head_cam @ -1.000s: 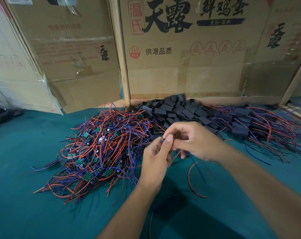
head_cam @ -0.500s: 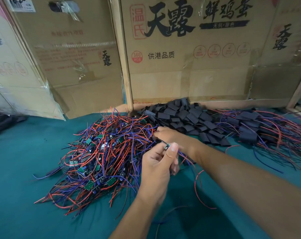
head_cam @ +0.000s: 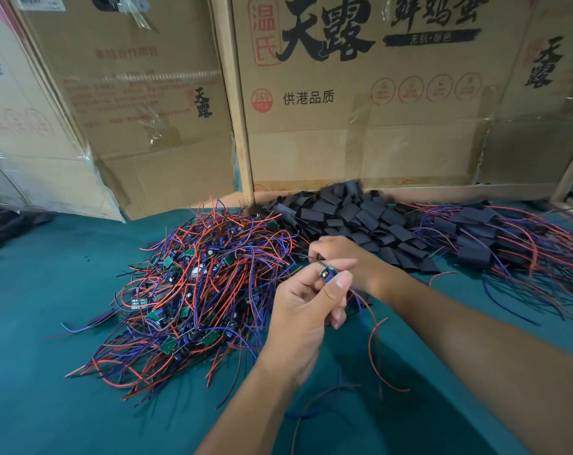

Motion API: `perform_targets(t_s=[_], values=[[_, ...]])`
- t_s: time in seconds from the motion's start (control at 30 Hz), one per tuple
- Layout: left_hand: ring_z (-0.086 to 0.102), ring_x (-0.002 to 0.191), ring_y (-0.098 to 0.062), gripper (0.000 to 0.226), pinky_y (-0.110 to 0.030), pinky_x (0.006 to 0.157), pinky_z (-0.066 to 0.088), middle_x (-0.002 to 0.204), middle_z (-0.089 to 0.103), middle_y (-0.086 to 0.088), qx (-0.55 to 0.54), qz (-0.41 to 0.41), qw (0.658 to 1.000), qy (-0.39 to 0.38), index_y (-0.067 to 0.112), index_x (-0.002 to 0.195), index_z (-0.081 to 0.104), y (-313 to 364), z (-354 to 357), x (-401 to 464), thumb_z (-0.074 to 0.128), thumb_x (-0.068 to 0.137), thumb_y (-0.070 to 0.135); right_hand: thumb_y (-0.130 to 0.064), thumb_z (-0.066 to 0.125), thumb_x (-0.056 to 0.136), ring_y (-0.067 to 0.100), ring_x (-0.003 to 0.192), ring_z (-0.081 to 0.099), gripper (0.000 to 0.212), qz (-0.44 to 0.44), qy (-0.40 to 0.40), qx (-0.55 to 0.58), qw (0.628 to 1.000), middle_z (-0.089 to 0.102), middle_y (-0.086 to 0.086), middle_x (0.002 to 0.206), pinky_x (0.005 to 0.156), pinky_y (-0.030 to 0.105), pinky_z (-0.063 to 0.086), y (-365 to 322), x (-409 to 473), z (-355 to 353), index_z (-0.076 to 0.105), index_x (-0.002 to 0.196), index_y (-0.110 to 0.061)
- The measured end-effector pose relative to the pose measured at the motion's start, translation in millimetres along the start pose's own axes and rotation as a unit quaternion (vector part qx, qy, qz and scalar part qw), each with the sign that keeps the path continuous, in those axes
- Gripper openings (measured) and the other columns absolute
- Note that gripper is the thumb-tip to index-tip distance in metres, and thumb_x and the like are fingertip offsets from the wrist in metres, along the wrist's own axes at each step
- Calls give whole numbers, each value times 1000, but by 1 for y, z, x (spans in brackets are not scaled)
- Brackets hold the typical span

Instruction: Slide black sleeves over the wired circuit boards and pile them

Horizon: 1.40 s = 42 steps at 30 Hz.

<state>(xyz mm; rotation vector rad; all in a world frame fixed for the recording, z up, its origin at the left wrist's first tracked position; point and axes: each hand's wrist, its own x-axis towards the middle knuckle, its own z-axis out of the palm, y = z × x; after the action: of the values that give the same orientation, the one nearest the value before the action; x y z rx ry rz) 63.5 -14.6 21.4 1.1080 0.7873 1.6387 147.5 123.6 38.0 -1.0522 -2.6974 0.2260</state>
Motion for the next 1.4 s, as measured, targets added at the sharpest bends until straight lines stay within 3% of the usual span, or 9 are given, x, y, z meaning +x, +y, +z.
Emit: perform_targets(t_s=[0.1,0.23,0.37,0.47,0.83,1.0,1.13,1.27,1.4], values=[[40,51,-10,26,-25,51,33,60,47,1,-3,-2,1000,3,13,99,76,1,1,-1,73,81,32,-2,56,87,14,71,58,20,98,101,193,971,64,-7,79,60,18,39,11,-14,-2,66,84,-19],[40,49,-12,29,-23,48,36,57,47,-1,-25,-2,1000,0,7,95,71,2,2,-1,71,83,33,2,58,87,18,71,69,24,103,144,579,796,74,3,82,65,22,54,-3,-70,-6,72,88,-17],[42,47,-15,25,-23,47,41,58,49,-2,-25,-7,999,-20,9,91,71,1,3,-3,69,84,33,-1,54,88,25,82,70,29,51,102,658,744,74,15,96,74,33,57,-19,-116,0,75,103,-14],[43,48,-15,24,-23,47,40,59,50,-2,-3,-18,999,-46,9,91,72,2,1,-3,68,86,32,-18,61,91,29,87,70,15,71,93,705,700,73,17,98,75,36,57,-20,-125,-4,75,91,-11],[47,51,-16,7,-24,49,42,61,54,-4,81,-17,989,-120,15,91,74,1,3,-5,69,86,15,-27,86,69,23,71,69,35,119,86,698,701,69,16,80,64,28,56,-13,-128,-3,66,87,-4],[43,50,-16,8,-24,48,40,56,48,-5,45,-29,998,-32,12,82,72,2,2,-1,68,81,4,-17,79,70,28,69,67,34,147,139,707,678,68,22,85,62,27,57,1,-127,-3,64,98,-4],[45,54,-13,8,-23,50,39,63,51,-3,-9,-20,998,61,9,83,66,9,-4,5,66,81,16,-8,71,83,29,81,65,25,107,144,666,724,66,23,97,71,32,56,14,-130,1,67,107,-5],[50,62,-13,15,-25,54,43,71,57,-3,-12,23,995,95,7,90,63,15,-10,9,65,82,19,-23,73,75,9,81,64,26,93,147,507,844,70,-7,90,75,22,52,16,-132,3,70,99,-31],[51,62,-14,5,-26,57,46,72,59,-5,-5,37,989,141,3,93,62,18,-15,11,60,93,7,-20,73,77,14,74,63,27,74,51,533,841,68,-5,86,72,26,54,22,-135,-1,71,104,-26]])
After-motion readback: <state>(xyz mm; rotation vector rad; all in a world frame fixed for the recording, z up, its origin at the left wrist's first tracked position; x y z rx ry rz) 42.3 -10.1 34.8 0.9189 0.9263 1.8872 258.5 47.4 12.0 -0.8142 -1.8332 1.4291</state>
